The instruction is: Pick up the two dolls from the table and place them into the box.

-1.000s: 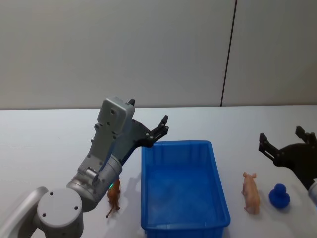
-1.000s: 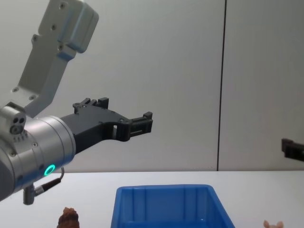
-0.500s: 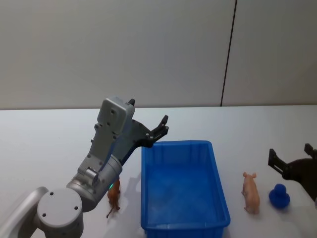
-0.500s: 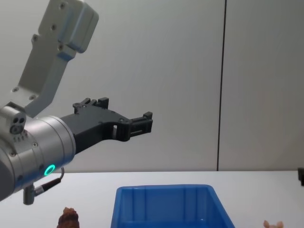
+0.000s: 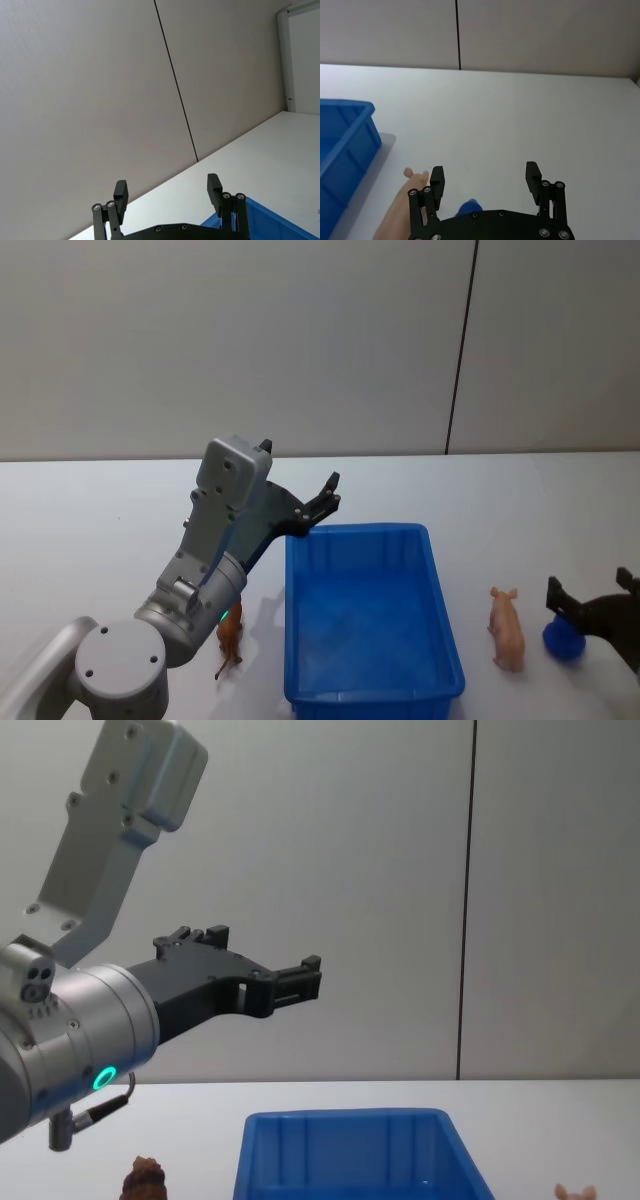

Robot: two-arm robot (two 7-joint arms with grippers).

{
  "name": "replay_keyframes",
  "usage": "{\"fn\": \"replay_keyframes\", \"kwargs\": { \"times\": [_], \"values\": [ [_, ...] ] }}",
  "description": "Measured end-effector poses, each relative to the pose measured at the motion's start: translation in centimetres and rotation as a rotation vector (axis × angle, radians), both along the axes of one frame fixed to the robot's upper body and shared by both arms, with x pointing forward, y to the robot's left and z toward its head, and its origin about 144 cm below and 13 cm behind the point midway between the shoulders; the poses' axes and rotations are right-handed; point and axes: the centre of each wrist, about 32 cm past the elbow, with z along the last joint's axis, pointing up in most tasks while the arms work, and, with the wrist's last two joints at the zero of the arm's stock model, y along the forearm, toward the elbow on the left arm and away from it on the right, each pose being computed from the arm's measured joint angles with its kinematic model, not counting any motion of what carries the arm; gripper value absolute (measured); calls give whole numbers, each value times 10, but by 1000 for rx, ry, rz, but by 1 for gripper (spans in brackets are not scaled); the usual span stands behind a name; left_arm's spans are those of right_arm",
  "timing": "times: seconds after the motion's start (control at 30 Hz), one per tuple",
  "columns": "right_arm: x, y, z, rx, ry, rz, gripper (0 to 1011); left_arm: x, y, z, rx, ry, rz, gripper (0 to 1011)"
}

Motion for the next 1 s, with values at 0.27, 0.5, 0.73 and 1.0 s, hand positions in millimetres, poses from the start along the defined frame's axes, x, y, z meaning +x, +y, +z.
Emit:
{"fn": "replay_keyframes", "kwargs": {
  "times": [0.27,0.5,0.73,1.0],
  "values": [
    [0,-4,-14,2,44,3,1001,0,0,0,0,0,0,1001],
    [2,-6,-25,8,69,19,978,0,0,0,0,0,0,1001],
    [4,-6,-34,12,77,43,781,0,0,0,0,0,0,1001],
    [5,-6,-40,13,82,59,539,0,0,0,0,0,0,1001]
  ]
}}
